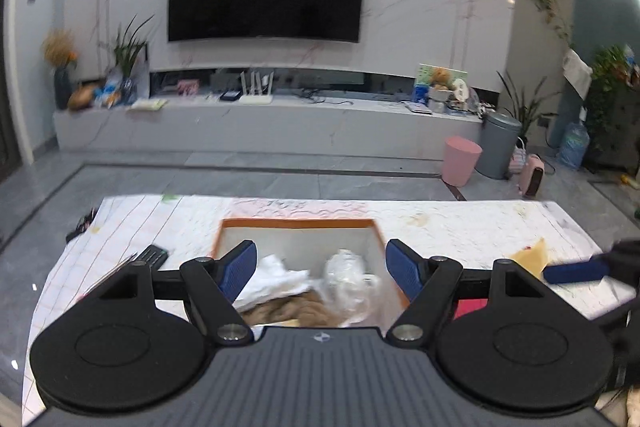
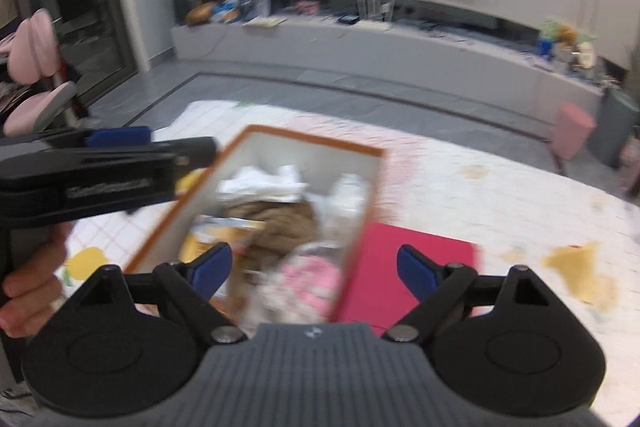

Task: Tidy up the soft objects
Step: 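Lower the Deeyeo bag into the orange box and open the right tool, then move the right tool to the table and grasp the yellow cloth, then lift the yellow cloth with the right tool while the left tool grasps the orange knitted fruit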

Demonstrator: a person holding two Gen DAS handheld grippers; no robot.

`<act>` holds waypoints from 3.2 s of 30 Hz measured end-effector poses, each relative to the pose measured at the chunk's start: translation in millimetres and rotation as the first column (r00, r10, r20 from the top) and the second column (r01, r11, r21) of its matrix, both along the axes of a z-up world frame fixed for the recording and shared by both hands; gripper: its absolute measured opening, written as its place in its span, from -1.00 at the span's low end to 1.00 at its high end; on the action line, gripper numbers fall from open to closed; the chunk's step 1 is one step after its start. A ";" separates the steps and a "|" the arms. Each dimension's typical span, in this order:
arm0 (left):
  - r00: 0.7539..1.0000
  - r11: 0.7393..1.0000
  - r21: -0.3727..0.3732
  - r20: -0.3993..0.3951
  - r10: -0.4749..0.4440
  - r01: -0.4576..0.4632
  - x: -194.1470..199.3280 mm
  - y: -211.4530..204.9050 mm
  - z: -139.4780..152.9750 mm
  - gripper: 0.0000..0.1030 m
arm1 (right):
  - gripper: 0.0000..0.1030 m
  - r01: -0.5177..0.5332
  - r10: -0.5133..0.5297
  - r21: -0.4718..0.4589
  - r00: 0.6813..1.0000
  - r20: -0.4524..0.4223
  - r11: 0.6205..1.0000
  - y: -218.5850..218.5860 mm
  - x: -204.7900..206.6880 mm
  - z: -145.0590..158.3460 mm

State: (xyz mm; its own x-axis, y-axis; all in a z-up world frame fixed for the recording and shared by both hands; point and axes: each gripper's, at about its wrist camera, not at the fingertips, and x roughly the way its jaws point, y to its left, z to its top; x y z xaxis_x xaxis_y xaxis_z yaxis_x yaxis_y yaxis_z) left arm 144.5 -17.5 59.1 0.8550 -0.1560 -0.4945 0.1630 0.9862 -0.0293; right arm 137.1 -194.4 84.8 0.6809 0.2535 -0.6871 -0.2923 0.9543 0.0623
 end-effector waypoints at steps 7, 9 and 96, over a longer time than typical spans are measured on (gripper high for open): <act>0.997 0.993 0.087 0.014 -0.080 0.078 -31.8 -65.6 -5.5 0.68 | 0.75 0.317 -0.314 0.007 0.937 0.150 0.948 -102.2 -20.0 10.7; 0.995 0.992 0.080 0.032 -0.100 0.097 -36.1 -82.5 -10.9 0.68 | 0.77 0.380 -0.377 0.020 0.911 0.166 0.925 -125.4 -15.9 13.8; 0.795 0.818 0.004 -0.238 -0.558 0.575 -38.6 -208.2 -197.2 0.66 | -0.93 0.374 -0.426 -0.219 0.857 -0.289 0.901 -255.3 4.4 -162.4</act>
State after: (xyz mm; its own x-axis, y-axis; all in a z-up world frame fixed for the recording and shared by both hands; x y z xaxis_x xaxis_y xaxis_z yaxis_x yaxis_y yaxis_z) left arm 105.9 -225.7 -138.1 0.4947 -0.5354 -0.6845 0.6913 0.7198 -0.0634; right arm 141.5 -449.8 -77.5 0.4352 -0.1163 -0.8928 0.1282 0.9895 -0.0664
